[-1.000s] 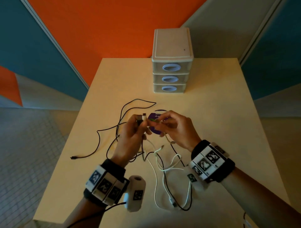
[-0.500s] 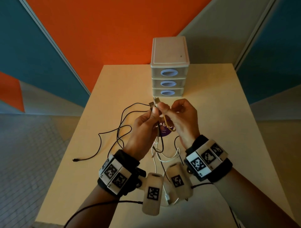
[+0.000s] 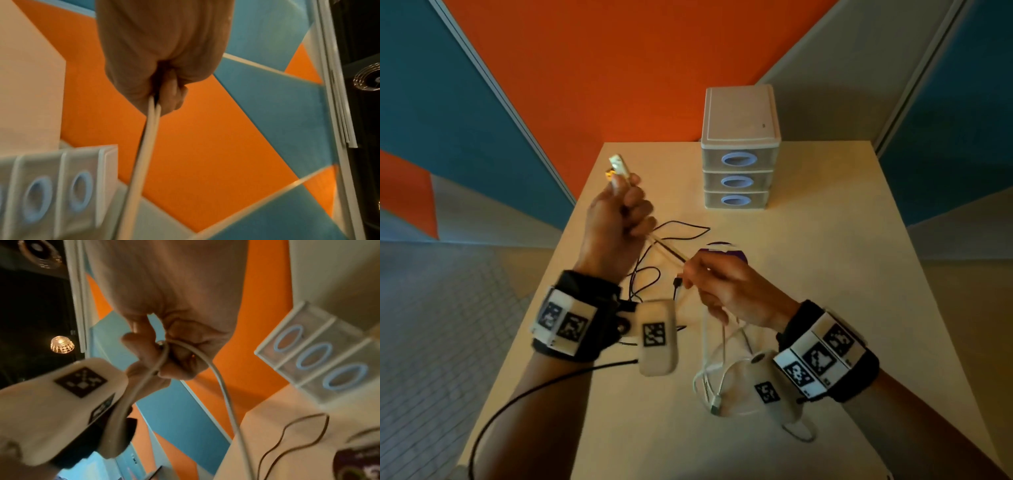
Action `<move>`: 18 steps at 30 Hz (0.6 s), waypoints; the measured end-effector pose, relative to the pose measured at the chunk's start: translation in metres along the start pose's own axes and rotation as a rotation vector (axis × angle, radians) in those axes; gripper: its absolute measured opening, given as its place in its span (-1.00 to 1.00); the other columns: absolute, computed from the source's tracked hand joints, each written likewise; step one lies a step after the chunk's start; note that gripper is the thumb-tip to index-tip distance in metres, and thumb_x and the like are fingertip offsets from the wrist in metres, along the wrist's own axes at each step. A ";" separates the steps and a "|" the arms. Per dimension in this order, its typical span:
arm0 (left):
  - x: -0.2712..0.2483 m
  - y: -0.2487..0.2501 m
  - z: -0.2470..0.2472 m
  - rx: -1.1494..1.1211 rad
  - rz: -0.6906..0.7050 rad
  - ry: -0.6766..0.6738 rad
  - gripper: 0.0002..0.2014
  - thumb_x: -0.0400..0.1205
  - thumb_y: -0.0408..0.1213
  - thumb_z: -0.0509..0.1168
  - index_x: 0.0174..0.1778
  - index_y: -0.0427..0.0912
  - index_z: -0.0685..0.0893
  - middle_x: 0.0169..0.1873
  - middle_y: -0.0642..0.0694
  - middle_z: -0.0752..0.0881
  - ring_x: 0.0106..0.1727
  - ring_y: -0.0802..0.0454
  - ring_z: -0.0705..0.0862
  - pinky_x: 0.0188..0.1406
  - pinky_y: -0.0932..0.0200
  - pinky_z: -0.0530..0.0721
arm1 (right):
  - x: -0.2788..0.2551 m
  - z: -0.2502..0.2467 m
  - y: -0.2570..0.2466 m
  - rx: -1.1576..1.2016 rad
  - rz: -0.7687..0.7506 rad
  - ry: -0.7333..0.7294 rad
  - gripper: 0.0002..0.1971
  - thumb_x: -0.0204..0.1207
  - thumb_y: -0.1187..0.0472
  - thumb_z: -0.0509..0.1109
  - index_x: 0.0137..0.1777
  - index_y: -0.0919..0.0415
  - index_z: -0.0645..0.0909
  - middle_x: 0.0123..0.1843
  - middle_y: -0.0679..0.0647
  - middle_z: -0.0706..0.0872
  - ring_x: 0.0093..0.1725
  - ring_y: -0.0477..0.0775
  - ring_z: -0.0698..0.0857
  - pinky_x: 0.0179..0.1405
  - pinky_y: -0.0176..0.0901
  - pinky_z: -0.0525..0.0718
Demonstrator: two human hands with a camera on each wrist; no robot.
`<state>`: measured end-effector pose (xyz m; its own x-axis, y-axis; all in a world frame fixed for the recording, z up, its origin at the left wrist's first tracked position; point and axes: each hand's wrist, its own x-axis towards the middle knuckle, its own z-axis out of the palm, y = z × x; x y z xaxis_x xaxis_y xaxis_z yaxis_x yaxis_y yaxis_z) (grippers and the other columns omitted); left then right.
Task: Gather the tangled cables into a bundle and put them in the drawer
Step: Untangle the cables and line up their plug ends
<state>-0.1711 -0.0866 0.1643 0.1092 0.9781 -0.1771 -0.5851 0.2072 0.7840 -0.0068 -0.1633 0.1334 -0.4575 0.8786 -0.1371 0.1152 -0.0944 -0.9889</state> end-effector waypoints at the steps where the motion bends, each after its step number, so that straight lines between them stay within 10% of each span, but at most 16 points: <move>1: 0.004 0.012 -0.010 -0.012 0.037 0.022 -0.69 0.72 -0.36 -0.10 -0.28 -0.11 0.44 -0.67 0.10 0.42 -0.70 0.27 0.28 -0.81 0.44 0.21 | -0.002 -0.004 0.004 -0.097 -0.003 -0.004 -0.68 0.63 0.01 0.17 -0.31 0.12 0.51 -0.63 -0.13 0.36 -0.61 -0.13 0.34 -0.57 -0.33 0.37; 6: 0.010 0.067 -0.062 -0.009 0.236 0.162 -0.92 0.36 -0.33 0.13 -0.36 -0.04 0.46 -0.71 0.10 0.44 -0.74 0.23 0.27 -0.83 0.41 0.14 | -0.027 -0.026 0.038 -0.291 0.107 0.042 -0.59 0.51 -0.18 0.17 -0.46 0.06 0.50 -0.60 -0.11 0.41 -0.59 -0.21 0.34 -0.53 -0.46 0.32; 15: -0.022 0.076 -0.117 0.267 0.218 0.443 -0.73 0.67 -0.29 0.02 -0.35 0.01 0.42 -0.75 0.11 0.39 -0.77 0.23 0.24 -0.84 0.41 0.07 | -0.038 -0.044 0.099 -0.486 0.303 0.190 -0.47 0.50 -0.24 0.19 -0.57 0.08 0.48 -0.57 -0.03 0.55 -0.56 -0.10 0.46 -0.45 -0.36 0.41; 18: -0.051 0.038 -0.117 0.356 0.121 0.475 -0.65 0.77 -0.17 -0.06 -0.32 -0.04 0.44 -0.75 0.12 0.37 -0.77 0.25 0.25 -0.81 0.41 0.06 | -0.025 -0.040 0.119 -0.618 0.355 0.044 -0.74 0.46 0.00 0.42 -0.33 0.15 0.58 -0.32 0.05 0.74 -0.38 -0.11 0.66 -0.33 -0.39 0.52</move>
<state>-0.2926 -0.1311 0.1332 -0.3600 0.8972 -0.2558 -0.2567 0.1684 0.9517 0.0536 -0.1778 0.0212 -0.2657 0.8633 -0.4291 0.7351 -0.1065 -0.6695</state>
